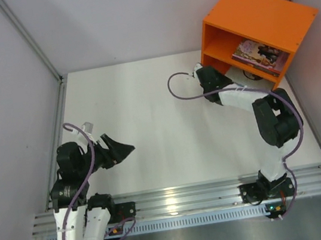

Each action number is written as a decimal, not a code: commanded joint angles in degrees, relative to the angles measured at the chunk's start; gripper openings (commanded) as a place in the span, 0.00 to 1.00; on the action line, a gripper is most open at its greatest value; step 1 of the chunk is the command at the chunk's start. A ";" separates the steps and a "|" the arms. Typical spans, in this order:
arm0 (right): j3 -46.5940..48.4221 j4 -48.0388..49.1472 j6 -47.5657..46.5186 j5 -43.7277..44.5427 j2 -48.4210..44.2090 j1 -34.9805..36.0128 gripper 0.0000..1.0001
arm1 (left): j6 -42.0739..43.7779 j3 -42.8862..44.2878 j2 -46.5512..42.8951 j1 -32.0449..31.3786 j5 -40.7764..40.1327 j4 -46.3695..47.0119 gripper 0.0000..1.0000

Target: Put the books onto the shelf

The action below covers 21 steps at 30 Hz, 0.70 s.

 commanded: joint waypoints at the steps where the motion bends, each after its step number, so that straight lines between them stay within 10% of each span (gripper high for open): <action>1: 5.10 1.37 11.63 -2.07 -9.72 6.38 0.46 | -0.92 4.09 1.27 -0.20 -0.39 4.44 0.79; 7: 13.18 -21.20 37.12 -23.46 -18.75 7.88 1.00 | 4.33 11.47 5.31 -0.20 -4.85 0.58 0.99; 14: -3.50 -20.88 59.61 -56.81 -43.89 8.84 1.00 | 2.79 15.09 8.92 -0.20 -2.44 3.11 0.99; 21: -20.82 -22.54 69.04 -49.20 -73.16 10.17 1.00 | -6.99 6.82 2.15 -0.29 -0.57 14.99 0.99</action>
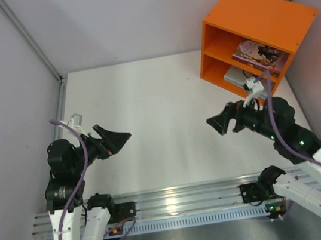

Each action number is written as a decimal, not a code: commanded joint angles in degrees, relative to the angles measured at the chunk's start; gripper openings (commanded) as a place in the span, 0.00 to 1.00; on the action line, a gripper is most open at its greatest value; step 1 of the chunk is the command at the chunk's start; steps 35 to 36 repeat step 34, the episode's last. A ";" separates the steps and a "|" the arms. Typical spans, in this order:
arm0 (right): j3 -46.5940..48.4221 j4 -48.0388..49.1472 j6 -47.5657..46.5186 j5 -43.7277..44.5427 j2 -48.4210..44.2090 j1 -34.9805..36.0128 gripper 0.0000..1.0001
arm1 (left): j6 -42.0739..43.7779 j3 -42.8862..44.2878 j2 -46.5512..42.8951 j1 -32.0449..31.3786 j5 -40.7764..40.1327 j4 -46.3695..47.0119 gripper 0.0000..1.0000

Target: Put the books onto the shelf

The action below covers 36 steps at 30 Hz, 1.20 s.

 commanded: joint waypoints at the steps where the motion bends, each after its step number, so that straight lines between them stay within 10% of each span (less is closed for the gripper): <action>1: -4.72 -3.13 9.39 1.08 -13.49 0.59 1.00 | -3.47 -0.76 -0.47 -0.22 1.68 7.56 0.99; 9: -2.01 -13.94 8.09 13.29 -22.96 0.50 1.00 | 1.00 -3.14 4.88 -2.41 -0.69 8.52 0.99; 21: -3.06 -14.21 11.34 10.05 -20.66 0.42 1.00 | 3.65 -4.45 12.01 -42.56 -25.55 15.46 0.99; 36: -2.88 -14.83 9.93 8.38 -20.50 0.42 1.00 | 3.65 -3.14 9.38 -43.90 -27.40 16.96 0.99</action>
